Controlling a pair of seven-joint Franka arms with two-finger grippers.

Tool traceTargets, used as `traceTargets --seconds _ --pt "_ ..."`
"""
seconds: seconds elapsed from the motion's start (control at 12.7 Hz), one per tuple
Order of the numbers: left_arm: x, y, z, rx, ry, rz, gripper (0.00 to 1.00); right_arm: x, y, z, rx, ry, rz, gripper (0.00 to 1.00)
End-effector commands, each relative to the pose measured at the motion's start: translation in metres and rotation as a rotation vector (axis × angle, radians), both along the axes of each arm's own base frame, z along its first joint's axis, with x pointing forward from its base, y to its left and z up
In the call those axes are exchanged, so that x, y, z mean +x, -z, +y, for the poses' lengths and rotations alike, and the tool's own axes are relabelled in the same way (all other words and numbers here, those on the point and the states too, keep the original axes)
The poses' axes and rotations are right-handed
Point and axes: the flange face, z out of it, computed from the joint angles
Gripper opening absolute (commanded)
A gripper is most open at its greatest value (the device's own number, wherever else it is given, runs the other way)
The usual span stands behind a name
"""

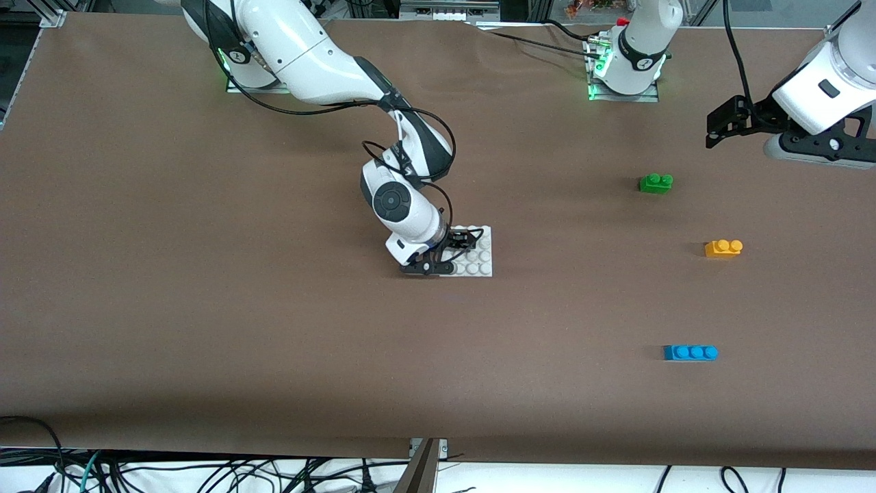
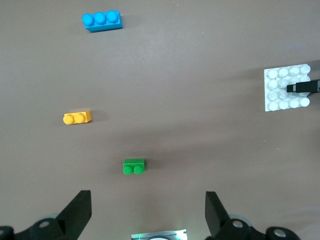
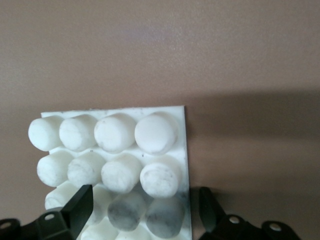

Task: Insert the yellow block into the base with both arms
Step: 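Slide the white base plate with the right gripper toward the table middle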

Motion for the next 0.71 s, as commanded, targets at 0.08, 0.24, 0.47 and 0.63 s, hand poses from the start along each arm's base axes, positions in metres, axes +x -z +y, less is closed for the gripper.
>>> traceTargets --seconds 0.08,0.24,0.47,0.63 --pt "0.001 -0.007 -0.003 -0.018 -0.003 0.006 1.0 0.016 -0.023 0.001 0.0 -0.007 0.04 0.96" --pt "0.001 -0.007 -0.003 -0.018 -0.003 0.006 1.0 0.025 -0.04 -0.011 -0.012 -0.013 0.059 0.98" --pt "0.001 -0.007 -0.003 -0.018 -0.003 0.006 1.0 0.036 -0.058 -0.026 -0.017 -0.003 0.07 0.98" --pt "0.001 -0.007 -0.003 -0.018 -0.003 0.006 1.0 0.04 -0.063 -0.035 -0.04 -0.015 0.072 1.0"
